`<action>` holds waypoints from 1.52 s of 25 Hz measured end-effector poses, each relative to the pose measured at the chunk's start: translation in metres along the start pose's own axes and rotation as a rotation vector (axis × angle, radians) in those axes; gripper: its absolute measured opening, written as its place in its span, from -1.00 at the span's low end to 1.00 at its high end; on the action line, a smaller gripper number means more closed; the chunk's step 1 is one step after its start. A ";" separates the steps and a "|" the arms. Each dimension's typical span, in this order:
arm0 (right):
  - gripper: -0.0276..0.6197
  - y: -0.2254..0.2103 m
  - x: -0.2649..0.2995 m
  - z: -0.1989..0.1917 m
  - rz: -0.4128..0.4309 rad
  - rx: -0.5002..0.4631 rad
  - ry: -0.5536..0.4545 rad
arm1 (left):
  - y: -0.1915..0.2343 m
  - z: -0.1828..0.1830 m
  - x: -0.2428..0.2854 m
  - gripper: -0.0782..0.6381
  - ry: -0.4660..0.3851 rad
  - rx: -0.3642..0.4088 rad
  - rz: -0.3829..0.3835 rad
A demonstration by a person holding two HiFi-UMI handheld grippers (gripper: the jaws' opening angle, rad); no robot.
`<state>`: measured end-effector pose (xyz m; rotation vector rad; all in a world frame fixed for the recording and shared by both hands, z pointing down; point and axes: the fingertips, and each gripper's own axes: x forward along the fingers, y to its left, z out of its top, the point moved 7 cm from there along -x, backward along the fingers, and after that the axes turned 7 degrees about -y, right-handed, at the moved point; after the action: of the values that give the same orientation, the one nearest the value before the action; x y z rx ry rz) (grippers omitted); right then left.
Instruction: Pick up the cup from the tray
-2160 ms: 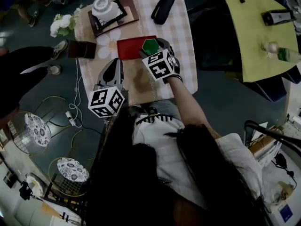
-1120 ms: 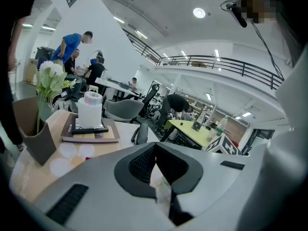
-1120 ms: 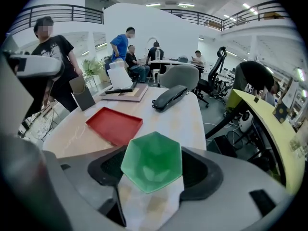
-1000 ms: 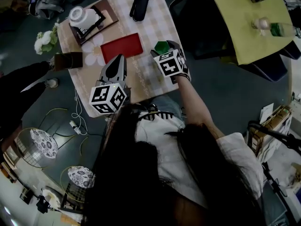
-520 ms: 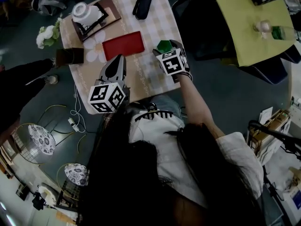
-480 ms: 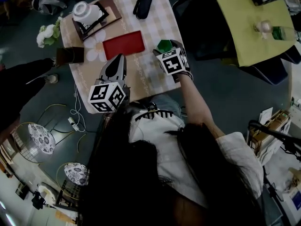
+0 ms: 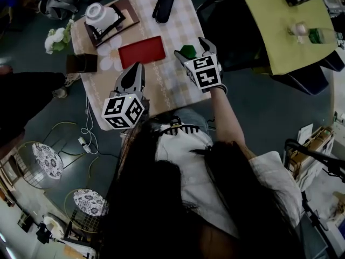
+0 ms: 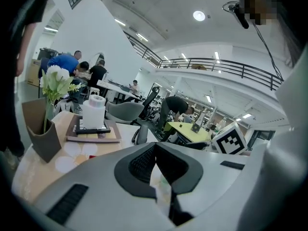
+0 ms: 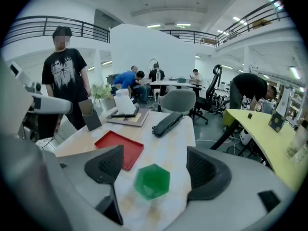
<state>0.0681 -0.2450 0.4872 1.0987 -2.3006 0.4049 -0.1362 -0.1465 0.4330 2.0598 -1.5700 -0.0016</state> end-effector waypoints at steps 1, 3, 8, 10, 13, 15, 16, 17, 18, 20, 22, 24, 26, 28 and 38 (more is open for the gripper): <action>0.31 0.000 -0.005 0.007 -0.005 0.001 -0.028 | -0.001 0.001 0.000 -0.76 -0.003 0.000 -0.007; 0.30 0.002 -0.014 0.019 -0.003 0.006 -0.074 | -0.004 0.003 0.000 -0.76 -0.006 -0.009 -0.029; 0.28 0.014 -0.034 0.036 0.035 0.035 -0.139 | -0.012 0.003 -0.004 -0.76 -0.018 -0.016 -0.061; 0.13 0.020 -0.040 0.039 0.029 0.039 -0.158 | -0.014 0.004 -0.008 -0.76 -0.033 -0.010 -0.061; -0.23 0.031 -0.048 0.042 0.015 0.052 -0.186 | -0.014 0.008 -0.015 -0.76 -0.057 -0.004 -0.054; -0.38 0.039 -0.052 0.043 0.014 0.059 -0.198 | -0.013 0.010 -0.020 -0.76 -0.071 -0.003 -0.048; -0.49 0.043 -0.053 0.044 0.016 0.060 -0.201 | -0.013 0.010 -0.023 -0.76 -0.077 -0.002 -0.046; -0.62 0.047 -0.053 0.044 0.022 0.056 -0.201 | -0.013 0.011 -0.026 -0.76 -0.082 0.001 -0.043; -0.75 0.051 -0.053 0.044 0.031 0.048 -0.197 | -0.013 0.012 -0.028 -0.76 -0.085 0.004 -0.040; -0.84 0.060 -0.054 0.043 0.046 0.042 -0.193 | -0.013 0.012 -0.033 -0.76 -0.090 0.006 -0.038; -0.88 0.066 -0.057 0.041 0.053 0.050 -0.199 | -0.014 0.010 -0.037 -0.76 -0.094 0.001 -0.039; -0.88 0.071 -0.057 0.041 0.050 0.043 -0.195 | -0.014 0.009 -0.039 -0.76 -0.098 0.000 -0.042; -0.88 0.076 -0.057 0.042 0.042 0.032 -0.181 | -0.013 0.008 -0.043 -0.76 -0.100 -0.002 -0.042; -0.88 0.081 -0.059 0.042 0.039 0.032 -0.176 | -0.013 0.006 -0.047 -0.76 -0.101 -0.004 -0.041; -0.88 0.091 -0.062 0.041 0.042 0.002 -0.177 | -0.011 0.002 -0.057 -0.76 -0.109 -0.005 -0.032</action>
<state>0.0144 -0.1706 0.4146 1.1290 -2.4810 0.3377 -0.1448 -0.0948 0.4089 2.1117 -1.5994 -0.1314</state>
